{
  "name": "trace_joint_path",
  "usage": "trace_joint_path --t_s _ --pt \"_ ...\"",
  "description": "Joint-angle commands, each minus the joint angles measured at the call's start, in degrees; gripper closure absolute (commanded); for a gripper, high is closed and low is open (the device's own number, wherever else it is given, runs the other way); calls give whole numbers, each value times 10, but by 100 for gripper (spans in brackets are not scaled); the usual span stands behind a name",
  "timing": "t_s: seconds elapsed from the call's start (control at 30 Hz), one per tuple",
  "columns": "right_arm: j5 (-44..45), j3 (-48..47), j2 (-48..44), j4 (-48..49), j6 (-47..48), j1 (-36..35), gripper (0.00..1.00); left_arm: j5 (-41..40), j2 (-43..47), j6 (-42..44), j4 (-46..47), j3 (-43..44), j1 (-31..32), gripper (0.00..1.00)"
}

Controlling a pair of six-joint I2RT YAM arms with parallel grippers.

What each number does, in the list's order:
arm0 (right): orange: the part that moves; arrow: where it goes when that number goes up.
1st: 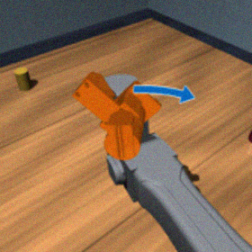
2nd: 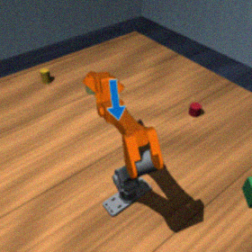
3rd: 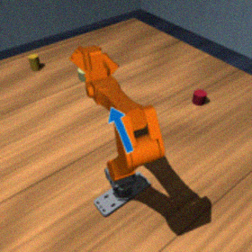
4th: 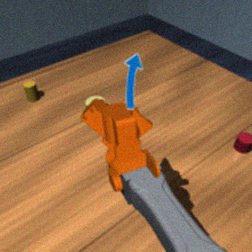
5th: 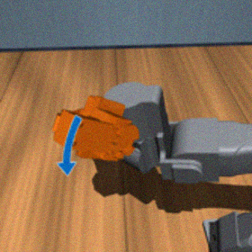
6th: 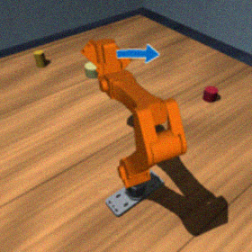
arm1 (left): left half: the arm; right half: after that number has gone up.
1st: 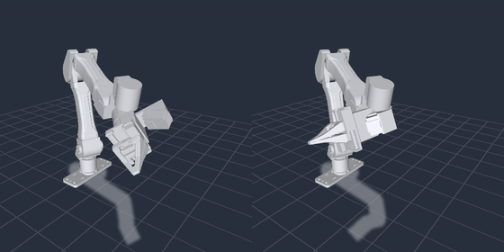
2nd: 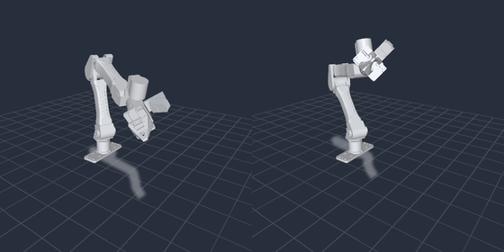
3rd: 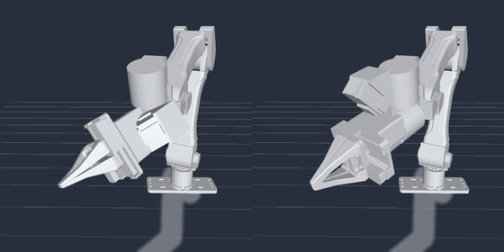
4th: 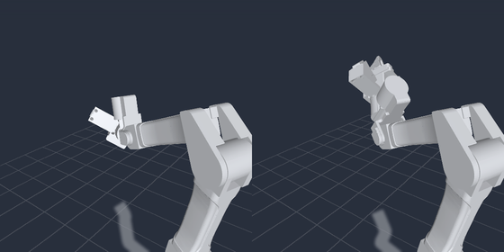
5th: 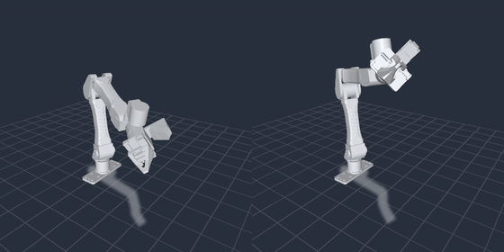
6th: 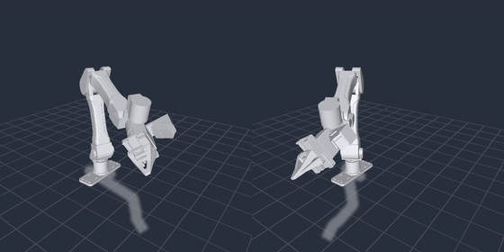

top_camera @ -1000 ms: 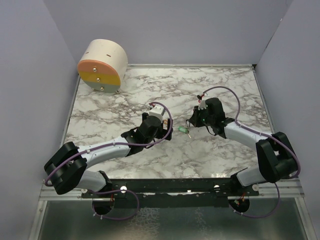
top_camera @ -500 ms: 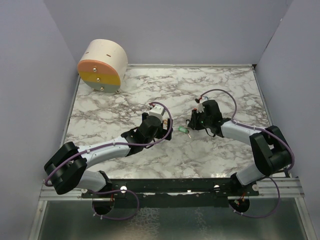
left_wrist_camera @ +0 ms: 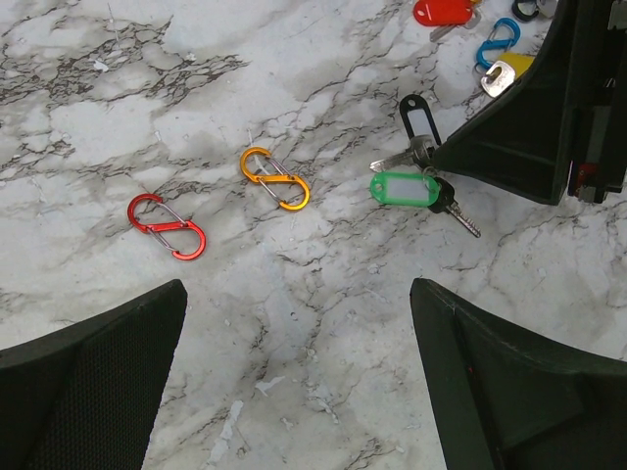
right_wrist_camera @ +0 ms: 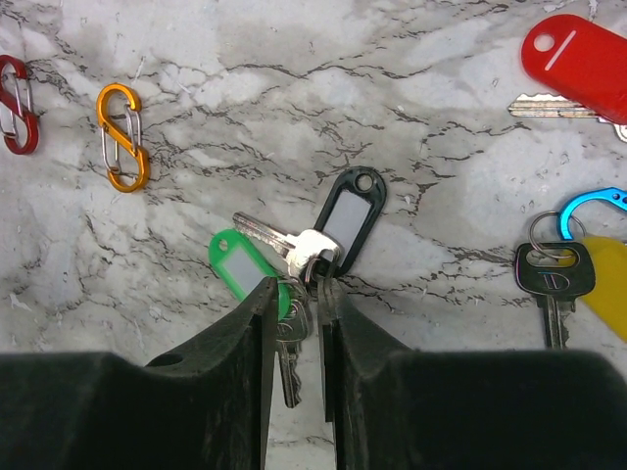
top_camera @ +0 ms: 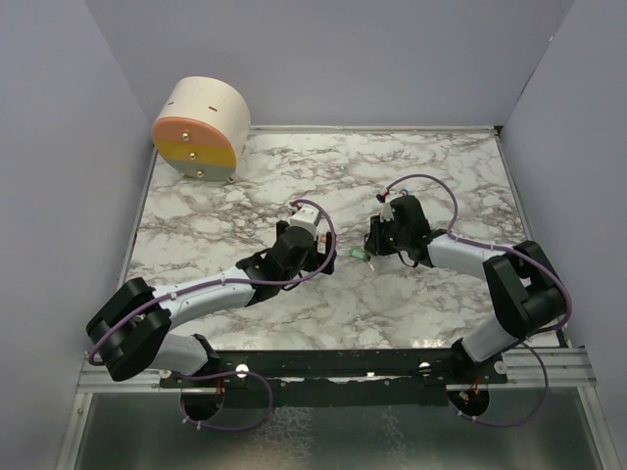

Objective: Put the keys on the keyring

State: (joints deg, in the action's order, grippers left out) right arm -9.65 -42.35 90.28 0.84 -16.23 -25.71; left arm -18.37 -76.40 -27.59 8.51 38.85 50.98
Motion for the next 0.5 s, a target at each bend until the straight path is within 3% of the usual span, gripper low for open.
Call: trace_joint_path --t_s 0.0,0.47 --pt "24 -19 9 -1 4 -5 76 4 7 2 15 -4 -4 1" --pt "31 -25 20 -3 3 -7 78 8 11 3 16 -8 -8 1"
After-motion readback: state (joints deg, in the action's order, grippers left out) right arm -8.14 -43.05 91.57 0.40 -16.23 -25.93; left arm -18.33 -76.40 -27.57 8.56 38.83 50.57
